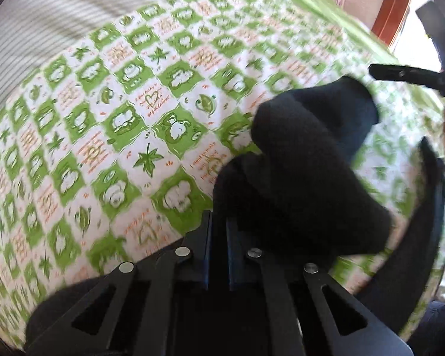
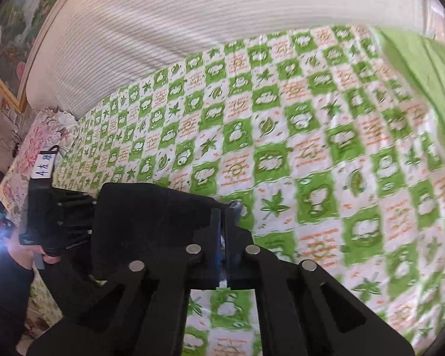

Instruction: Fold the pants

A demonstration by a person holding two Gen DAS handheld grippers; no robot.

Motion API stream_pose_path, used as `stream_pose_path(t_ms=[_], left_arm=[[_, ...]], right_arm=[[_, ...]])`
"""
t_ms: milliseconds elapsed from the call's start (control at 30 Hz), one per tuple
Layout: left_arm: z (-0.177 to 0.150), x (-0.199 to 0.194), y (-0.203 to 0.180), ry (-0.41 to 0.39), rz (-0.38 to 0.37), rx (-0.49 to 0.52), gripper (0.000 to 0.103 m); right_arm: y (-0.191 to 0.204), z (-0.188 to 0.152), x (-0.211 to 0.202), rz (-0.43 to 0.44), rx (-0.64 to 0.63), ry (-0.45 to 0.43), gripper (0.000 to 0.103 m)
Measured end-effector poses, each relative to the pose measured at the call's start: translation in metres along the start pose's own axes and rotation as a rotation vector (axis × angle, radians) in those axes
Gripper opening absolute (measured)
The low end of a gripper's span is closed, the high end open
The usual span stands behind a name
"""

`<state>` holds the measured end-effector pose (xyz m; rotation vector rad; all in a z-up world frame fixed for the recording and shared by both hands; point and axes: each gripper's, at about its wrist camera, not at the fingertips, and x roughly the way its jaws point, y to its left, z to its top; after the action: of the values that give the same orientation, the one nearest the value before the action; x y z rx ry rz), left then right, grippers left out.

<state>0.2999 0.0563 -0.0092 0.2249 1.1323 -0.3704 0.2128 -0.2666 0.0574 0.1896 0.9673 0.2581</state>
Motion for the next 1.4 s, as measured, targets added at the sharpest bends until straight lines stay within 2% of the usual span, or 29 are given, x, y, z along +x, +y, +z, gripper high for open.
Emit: stream_pose_path(t_ms=[133, 167, 233, 300, 367, 400, 433, 467, 500, 567, 600, 633, 667, 700, 933, 1100, 1167, 1267, 1400], left_arm=[[-0.02, -0.032, -0.015, -0.045, -0.009, 0.01, 0.005], [-0.026, -0.039, -0.021, -0.052, -0.009, 0.01, 0.005], [-0.035, -0.049, -0.03, -0.059, -0.014, 0.007, 0.005], [-0.047, -0.059, -0.032, -0.066, -0.027, 0.003, 0.005], [-0.051, -0.062, -0.037, -0.066, -0.028, -0.003, 0.005], [-0.053, -0.064, -0.037, -0.065, -0.031, -0.008, 0.005], [-0.056, -0.065, -0.037, -0.064, -0.035, -0.014, 0.005], [-0.056, -0.065, -0.035, -0.062, -0.04, -0.02, 0.005], [-0.056, -0.065, -0.034, -0.061, -0.043, -0.024, 0.005], [-0.057, -0.064, -0.035, -0.062, -0.045, -0.028, 0.005], [-0.057, -0.064, -0.035, -0.064, -0.044, -0.029, 0.005], [-0.058, -0.066, -0.036, -0.07, -0.039, -0.033, 0.005], [-0.059, -0.068, -0.036, -0.079, -0.035, -0.039, 0.005], [-0.06, -0.072, -0.035, -0.089, -0.033, -0.046, 0.004], [-0.08, -0.102, -0.041, -0.144, -0.043, -0.101, 0.004], [-0.107, -0.113, -0.063, -0.145, -0.066, -0.11, 0.004], [-0.119, -0.114, -0.073, -0.142, -0.076, -0.116, 0.004], [-0.135, -0.116, -0.089, -0.142, -0.092, -0.114, 0.004], [-0.157, -0.118, -0.105, -0.133, -0.093, -0.112, 0.004]], right_arm=[[-0.007, -0.007, -0.028, -0.041, -0.021, -0.041, 0.002], [-0.011, -0.007, -0.031, -0.029, -0.011, -0.041, 0.002], [-0.02, -0.009, -0.034, 0.057, 0.049, -0.034, 0.002], [-0.022, -0.007, -0.028, 0.088, 0.076, -0.005, 0.004], [-0.025, -0.006, -0.018, 0.122, 0.121, 0.021, 0.023], [-0.026, -0.005, -0.01, 0.119, 0.14, 0.029, 0.049], [-0.024, -0.004, -0.004, 0.109, 0.143, 0.031, 0.07], [-0.024, -0.003, 0.005, 0.086, 0.139, 0.038, 0.075], [-0.022, -0.003, 0.012, 0.071, 0.14, 0.042, 0.075], [-0.022, -0.005, 0.027, 0.105, 0.165, 0.07, 0.072], [-0.022, -0.007, 0.036, 0.134, 0.181, 0.088, 0.059], [-0.018, -0.009, 0.043, 0.15, 0.182, 0.102, 0.036], [-0.016, -0.01, 0.045, 0.15, 0.174, 0.107, 0.022], [-0.013, -0.012, 0.042, 0.131, 0.151, 0.095, 0.003], [-0.005, -0.019, -0.03, 0.063, 0.039, -0.081, 0.003], [-0.021, -0.035, -0.093, 0.029, 0.002, -0.201, 0.003], [-0.031, -0.045, -0.102, 0.011, 0.017, -0.199, 0.003], [-0.045, -0.074, -0.118, 0.03, 0.032, -0.207, 0.003], [-0.036, -0.113, -0.136, 0.041, -0.026, -0.245, 0.003]])
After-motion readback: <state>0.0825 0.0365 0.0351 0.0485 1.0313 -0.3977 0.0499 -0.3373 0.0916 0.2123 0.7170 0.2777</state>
